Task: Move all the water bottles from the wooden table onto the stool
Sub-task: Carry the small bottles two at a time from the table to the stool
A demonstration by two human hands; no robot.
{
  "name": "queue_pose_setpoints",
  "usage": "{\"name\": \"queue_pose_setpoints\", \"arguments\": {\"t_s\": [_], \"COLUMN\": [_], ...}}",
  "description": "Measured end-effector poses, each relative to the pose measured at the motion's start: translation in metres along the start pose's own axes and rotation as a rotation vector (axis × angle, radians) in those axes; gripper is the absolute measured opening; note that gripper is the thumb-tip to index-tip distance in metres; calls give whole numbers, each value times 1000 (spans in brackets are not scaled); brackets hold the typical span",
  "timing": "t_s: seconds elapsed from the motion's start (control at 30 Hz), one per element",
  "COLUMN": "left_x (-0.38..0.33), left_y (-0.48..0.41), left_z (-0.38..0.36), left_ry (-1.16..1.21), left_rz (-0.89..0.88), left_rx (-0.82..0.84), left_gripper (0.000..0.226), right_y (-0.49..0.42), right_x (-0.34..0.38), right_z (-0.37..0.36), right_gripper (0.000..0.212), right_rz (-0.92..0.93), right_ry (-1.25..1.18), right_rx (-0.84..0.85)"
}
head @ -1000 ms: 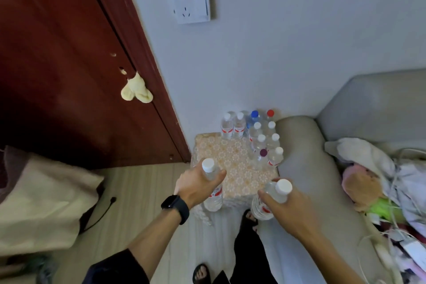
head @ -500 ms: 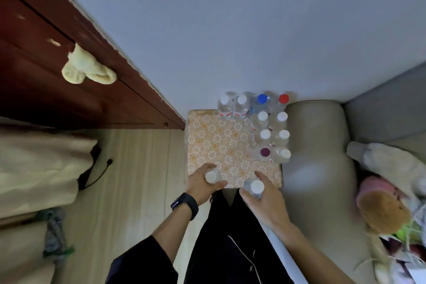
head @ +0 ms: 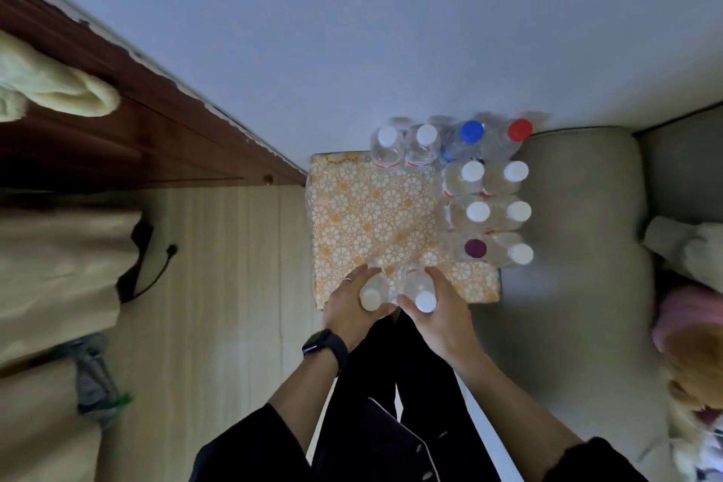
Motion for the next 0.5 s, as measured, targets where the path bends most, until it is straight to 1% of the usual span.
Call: {"name": "queue_pose_setpoints", "arguments": {"t_s": [0.17, 0.27, 0.33, 0.4, 0.5], "left_x": [0, -4, -6, -6, -7], "left_y": [-5, -4, -1, 3, 10], "left_z": [5, 8, 11, 16, 21], "left_ry": [-80, -174, -215, -235, -290], "left_rz": [-10, -19, -30, -53, -116], "left_rx": [76, 126, 122, 85, -5], "left_gripper": [80, 89, 91, 87, 67], "right_y": [-8, -9, -9, -7, 1], "right_x": [-4, -3, -1, 1, 8], "right_z": [2, 9, 14, 19, 29], "right_gripper": [76, 80, 81, 76, 68], "right_rz": [-38, -20, 23, 93, 142], "right_ry": [-15, 2, 50, 121, 287], "right_rx": [0, 45, 76, 79, 41]}}
Point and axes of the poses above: each hand's wrist, its own y-axis away from the middle knuckle, its own z-axis out of the back of the hand, x = y × z, the point moved 5 cm from there along -y, towards the middle knuckle, and after that the axes turned 1 degree about z, right-handed, at the moved point
